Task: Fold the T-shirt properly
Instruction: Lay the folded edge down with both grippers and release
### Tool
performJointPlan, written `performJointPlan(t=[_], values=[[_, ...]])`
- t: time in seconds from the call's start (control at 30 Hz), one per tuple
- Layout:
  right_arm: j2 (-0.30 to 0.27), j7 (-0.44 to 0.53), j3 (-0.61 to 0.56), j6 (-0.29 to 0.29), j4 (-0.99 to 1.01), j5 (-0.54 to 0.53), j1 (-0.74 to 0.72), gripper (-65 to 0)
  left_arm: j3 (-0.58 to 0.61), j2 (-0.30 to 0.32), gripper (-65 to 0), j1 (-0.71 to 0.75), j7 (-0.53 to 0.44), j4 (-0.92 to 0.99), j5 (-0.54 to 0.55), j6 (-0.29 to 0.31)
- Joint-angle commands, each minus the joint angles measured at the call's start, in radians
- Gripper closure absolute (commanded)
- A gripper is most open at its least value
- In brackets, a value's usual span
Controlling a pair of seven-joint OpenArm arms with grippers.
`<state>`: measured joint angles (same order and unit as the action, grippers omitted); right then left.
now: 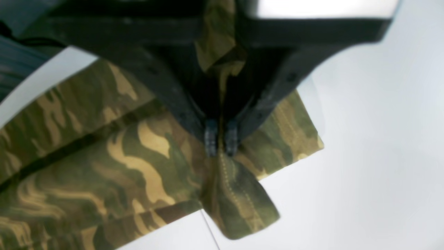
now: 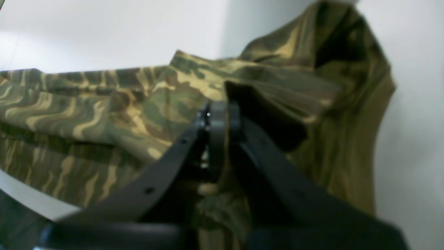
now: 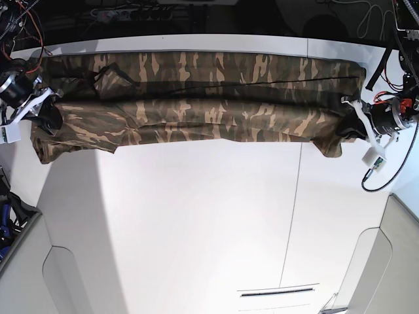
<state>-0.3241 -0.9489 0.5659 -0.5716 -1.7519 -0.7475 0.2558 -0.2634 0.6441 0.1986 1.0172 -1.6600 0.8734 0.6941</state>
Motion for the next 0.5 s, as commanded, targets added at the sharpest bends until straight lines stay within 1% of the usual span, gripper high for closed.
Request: performJointPlan(t=[0.0, 0.1, 0.2, 0.33, 0.37, 0.4, 0.43, 0.47], values=[[-0.009, 0.025, 0.01, -0.004, -0.016, -0.015, 0.009, 0.0, -0.016, 0.021, 0.0, 0.013, -0.01, -0.033, 0.02, 0.004], [0.025, 0.025, 0.01, 0.0, -0.013, 0.014, 0.023, 0.0, -0.026, 0.021, 0.0, 0.065, -0.011, -0.08, 0.027, 0.004], [0.062, 0.025, 0.01, 0.0, -0.013, 0.051, 0.022, 0.0, -0.026, 0.021, 0.0, 0.085, -0.01, -0.087, 0.024, 0.004], [0.076, 0.024, 0.01, 0.0, -0.013, 0.086, 0.023, 0.0, -0.026, 0.021, 0.0, 0.09, -0.009, -0.087, 0.0, 0.004], [0.075, 0.024, 0.01, 0.0, -0.013, 0.09, 0.024, -4.9, -0.026, 0.021, 0.0, 0.089, -0.002, -0.087, -0.003, 0.004], [0.075, 0.023, 0.011, 0.0, -0.013, 0.094, 0.025, -10.4, -0.026, 0.021, -2.0, 0.09, 0.009, -0.087, -0.003, 0.004], [0.075, 0.017, 0.013, 0.0, -0.013, 0.094, 0.025, -15.0, -0.026, 0.021, -6.6, 0.09, 0.027, -0.087, -0.002, 0.004], [0.075, 0.004, 0.016, 0.0, -0.013, 0.092, 0.024, -18.2, -0.026, 0.021, -11.6, 0.09, 0.046, -0.087, -0.002, 0.004]])
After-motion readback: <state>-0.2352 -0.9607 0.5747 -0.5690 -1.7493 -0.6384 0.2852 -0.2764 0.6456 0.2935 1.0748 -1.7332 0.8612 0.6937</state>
